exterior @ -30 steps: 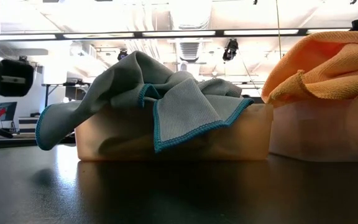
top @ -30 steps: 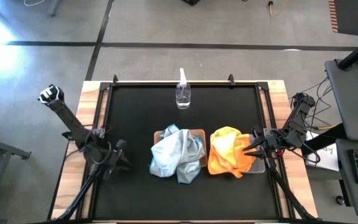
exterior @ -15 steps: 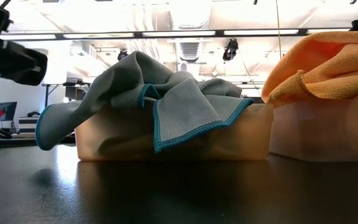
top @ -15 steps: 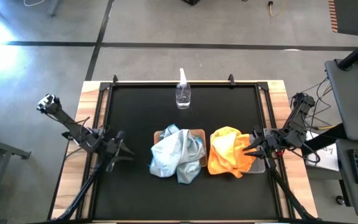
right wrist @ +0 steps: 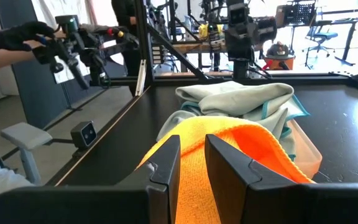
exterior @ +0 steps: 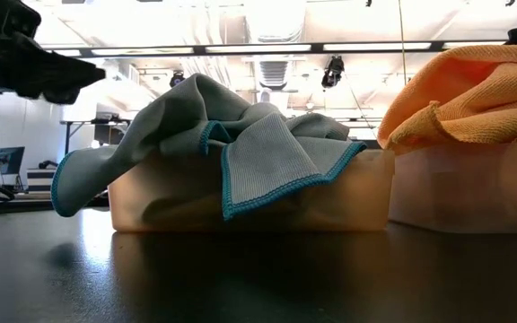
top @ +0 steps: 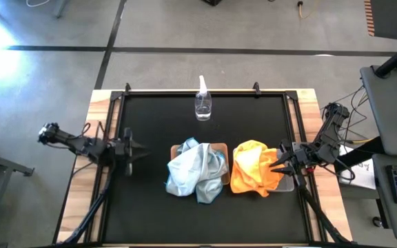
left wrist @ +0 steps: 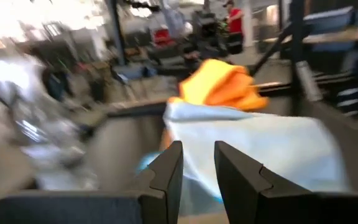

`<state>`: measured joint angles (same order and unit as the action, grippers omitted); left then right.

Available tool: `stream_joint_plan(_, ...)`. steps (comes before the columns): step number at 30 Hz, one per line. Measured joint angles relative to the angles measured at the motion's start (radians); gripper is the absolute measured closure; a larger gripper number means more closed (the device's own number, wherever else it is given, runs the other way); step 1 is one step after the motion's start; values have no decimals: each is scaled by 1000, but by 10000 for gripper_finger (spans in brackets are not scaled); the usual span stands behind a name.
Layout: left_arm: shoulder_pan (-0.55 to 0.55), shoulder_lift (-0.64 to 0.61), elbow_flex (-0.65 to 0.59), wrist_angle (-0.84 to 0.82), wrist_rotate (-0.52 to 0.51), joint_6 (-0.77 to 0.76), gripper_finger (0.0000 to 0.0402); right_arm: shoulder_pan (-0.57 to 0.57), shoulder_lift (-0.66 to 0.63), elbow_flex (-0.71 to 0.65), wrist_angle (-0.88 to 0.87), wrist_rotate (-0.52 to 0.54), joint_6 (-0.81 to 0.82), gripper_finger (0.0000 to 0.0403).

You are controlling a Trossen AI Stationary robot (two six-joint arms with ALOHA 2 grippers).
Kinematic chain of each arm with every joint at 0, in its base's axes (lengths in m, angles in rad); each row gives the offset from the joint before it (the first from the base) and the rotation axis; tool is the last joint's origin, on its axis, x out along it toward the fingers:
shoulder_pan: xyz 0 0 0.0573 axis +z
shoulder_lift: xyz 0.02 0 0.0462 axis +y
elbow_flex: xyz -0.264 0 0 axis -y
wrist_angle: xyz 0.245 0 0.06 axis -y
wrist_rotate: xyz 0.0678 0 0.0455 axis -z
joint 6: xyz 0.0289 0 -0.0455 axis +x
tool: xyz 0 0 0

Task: Sort microfiber towel by color & place in baskets
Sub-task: Return to Home Position

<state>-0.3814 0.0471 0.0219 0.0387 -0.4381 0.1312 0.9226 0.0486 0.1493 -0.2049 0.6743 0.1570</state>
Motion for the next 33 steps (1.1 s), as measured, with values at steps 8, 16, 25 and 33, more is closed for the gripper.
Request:
stream_joint_plan(8, 136, -48, -12, 34, -56, 424, 323, 0, 0, 0, 0, 0, 0, 335)
stream_joint_plan(16, 274, -48, -13, 37, -76, 429, 323, 0, 0, 0, 0, 0, 0, 335)
stream_joint_plan(25, 480, -48, -13, 37, -76, 429, 323, 0, 0, 0, 0, 0, 0, 335)
stream_joint_plan(33, 607, -48, -13, 37, -76, 428, 323, 0, 0, 0, 0, 0, 0, 335)
